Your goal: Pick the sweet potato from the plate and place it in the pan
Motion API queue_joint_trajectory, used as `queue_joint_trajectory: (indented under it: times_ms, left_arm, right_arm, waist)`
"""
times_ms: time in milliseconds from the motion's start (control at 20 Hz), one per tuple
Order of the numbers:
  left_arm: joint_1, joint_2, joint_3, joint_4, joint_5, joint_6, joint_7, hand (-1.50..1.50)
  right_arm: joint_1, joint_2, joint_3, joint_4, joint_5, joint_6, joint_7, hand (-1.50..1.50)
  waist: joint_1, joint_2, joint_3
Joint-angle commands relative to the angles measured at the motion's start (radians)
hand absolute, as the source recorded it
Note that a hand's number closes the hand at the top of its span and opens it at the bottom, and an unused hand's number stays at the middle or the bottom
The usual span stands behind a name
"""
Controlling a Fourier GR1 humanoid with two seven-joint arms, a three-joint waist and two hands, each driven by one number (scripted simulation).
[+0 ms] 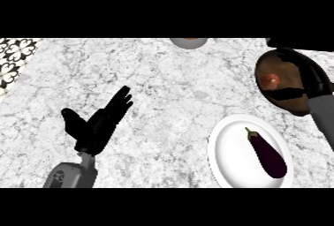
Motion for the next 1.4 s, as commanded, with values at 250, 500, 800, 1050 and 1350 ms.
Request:
queue_joint_trajectory:
  times_ms: [250,500,800,1050,1350]
  left_arm:
    - [0.008,-0.004,0.001,0.009,-0.014,0.006,-0.022,0.00]
    - [0.001,0.000,-0.003,-0.021,-0.013,0.012,0.013,0.00]
    - [0.026,0.003,0.014,-0.038,0.004,0.015,0.016,0.00]
    - [0.030,0.008,0.011,-0.033,-0.002,0.010,0.016,0.00]
    - [0.035,0.009,0.011,-0.007,-0.017,0.006,-0.012,0.00]
  right_arm:
    - [-0.018,-0.082,-0.153,0.050,-0.160,0.344,-0.025,-1.50]
    - [0.029,-0.156,-0.147,0.072,-0.155,0.549,-0.042,-1.50]
    - [0.076,-0.246,-0.135,0.053,-0.146,0.746,-0.110,-1.50]
    - [0.107,-0.258,-0.124,0.030,-0.140,0.808,-0.121,-1.50]
    - [0.156,-0.280,-0.112,-0.006,-0.137,0.860,-0.147,-1.50]
  waist:
    - [-0.015,0.000,0.000]
    - [-0.018,-0.001,0.002]
    - [-0.020,-0.004,0.003]
    - [-0.017,-0.003,0.005]
    - [-0.034,-0.002,0.005]
